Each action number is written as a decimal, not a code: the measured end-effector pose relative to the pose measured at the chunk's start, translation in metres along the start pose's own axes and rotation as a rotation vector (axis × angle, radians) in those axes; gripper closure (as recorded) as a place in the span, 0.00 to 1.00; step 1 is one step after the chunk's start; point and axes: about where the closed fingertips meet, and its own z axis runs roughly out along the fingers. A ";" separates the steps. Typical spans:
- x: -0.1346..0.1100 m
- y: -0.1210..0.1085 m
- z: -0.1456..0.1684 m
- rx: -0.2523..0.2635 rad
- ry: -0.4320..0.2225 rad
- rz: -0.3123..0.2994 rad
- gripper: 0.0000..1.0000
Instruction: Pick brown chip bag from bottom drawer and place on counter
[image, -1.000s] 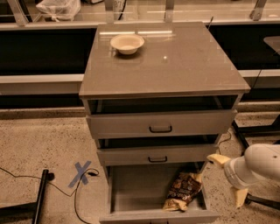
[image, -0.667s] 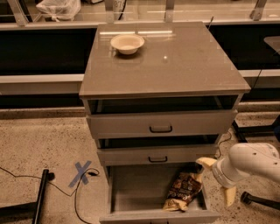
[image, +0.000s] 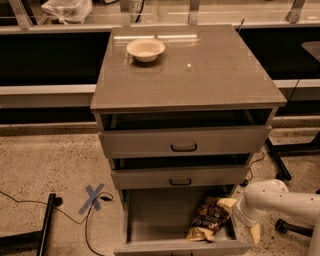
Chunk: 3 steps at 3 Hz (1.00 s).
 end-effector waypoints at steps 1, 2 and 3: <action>-0.005 0.006 0.013 -0.008 -0.020 -0.004 0.00; -0.002 -0.001 0.019 0.039 -0.029 -0.050 0.00; 0.008 -0.020 0.041 0.096 -0.037 -0.109 0.11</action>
Offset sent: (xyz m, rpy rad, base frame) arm 0.0134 0.0066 -0.0227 0.0852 -0.0765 0.1065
